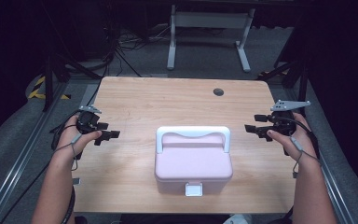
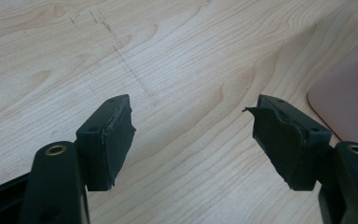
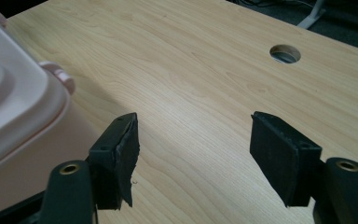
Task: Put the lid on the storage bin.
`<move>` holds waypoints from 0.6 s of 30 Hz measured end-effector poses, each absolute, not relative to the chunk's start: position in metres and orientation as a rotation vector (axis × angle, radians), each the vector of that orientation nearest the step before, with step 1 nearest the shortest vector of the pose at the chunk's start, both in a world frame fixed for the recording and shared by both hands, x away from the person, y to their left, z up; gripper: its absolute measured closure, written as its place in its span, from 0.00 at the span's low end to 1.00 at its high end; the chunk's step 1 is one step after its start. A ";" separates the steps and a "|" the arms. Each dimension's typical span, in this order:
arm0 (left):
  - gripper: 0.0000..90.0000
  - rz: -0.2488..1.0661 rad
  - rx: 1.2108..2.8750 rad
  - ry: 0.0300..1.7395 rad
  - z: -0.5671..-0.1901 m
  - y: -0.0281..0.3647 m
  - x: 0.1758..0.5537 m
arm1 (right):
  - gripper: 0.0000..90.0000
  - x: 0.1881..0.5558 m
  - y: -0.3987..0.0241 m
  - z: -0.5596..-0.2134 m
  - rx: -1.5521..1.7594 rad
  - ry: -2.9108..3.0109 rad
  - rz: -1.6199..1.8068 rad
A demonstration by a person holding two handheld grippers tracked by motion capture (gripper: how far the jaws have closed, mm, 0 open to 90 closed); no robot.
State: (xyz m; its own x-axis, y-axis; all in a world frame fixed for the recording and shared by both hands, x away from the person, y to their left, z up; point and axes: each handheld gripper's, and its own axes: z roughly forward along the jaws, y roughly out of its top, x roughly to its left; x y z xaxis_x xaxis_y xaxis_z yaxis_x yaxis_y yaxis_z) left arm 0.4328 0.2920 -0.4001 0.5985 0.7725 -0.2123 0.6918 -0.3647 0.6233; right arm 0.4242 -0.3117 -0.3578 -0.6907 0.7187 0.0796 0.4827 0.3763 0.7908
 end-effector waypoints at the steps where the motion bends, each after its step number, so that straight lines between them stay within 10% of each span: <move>1: 0.32 0.144 2.138 1.152 -0.401 0.292 0.433 | 0.37 0.426 -0.313 -0.361 1.074 2.363 1.218; 18: 0.24 0.103 2.155 1.107 -0.416 0.282 0.441 | 0.36 0.451 -0.314 -0.409 1.164 2.434 1.111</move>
State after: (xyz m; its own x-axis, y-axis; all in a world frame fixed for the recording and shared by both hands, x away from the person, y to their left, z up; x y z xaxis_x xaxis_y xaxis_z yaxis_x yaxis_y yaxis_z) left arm 0.4411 0.2819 -0.4156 0.6315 0.7394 -0.2335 0.6836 -0.3888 0.6177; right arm 0.4505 -0.3138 -0.4088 -0.6606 0.7419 0.1151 0.5728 0.3990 0.7160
